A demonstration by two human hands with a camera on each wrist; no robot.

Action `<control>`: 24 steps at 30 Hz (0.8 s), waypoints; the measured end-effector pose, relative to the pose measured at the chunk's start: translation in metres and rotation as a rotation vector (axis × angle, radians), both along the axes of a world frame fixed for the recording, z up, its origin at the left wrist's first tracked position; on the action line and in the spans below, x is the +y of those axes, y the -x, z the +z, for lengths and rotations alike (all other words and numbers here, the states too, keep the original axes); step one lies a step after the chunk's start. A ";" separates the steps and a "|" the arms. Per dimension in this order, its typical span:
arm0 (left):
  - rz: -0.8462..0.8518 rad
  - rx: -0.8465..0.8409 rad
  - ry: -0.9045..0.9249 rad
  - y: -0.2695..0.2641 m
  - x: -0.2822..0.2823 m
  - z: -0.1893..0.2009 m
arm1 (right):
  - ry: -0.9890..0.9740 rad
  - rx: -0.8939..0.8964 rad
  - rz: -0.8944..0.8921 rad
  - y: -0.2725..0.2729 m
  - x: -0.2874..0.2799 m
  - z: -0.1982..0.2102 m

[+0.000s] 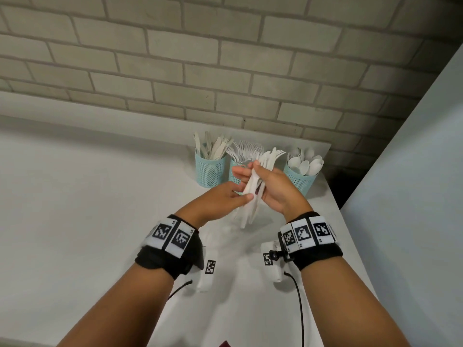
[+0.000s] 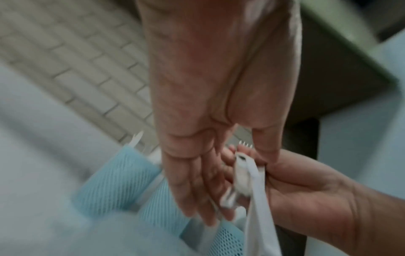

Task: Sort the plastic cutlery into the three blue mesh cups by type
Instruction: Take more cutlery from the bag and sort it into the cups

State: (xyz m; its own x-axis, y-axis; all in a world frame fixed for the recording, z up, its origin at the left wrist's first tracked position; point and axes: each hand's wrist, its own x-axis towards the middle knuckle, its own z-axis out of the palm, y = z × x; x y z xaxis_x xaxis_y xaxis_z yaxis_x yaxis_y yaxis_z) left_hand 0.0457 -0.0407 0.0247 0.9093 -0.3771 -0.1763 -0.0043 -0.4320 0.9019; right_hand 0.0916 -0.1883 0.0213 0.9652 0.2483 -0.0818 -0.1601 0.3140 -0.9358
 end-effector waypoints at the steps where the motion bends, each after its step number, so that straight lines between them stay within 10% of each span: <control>1: -0.019 0.075 0.113 -0.002 -0.003 -0.002 | 0.014 0.016 0.024 0.000 0.002 -0.001; 11: 0.023 0.327 0.544 -0.011 -0.016 -0.021 | 0.229 0.005 0.143 0.001 0.011 -0.011; 24: 0.120 0.367 0.586 -0.015 -0.006 -0.033 | 0.389 -0.078 -0.113 -0.004 -0.004 -0.012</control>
State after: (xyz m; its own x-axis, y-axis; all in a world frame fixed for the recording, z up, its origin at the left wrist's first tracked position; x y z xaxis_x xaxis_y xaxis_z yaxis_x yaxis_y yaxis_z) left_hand 0.0609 -0.0466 -0.0086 0.8713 -0.4044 -0.2780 0.3620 0.1471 0.9205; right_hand 0.0961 -0.1923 0.0096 0.9917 0.1055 -0.0739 -0.0685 -0.0537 -0.9962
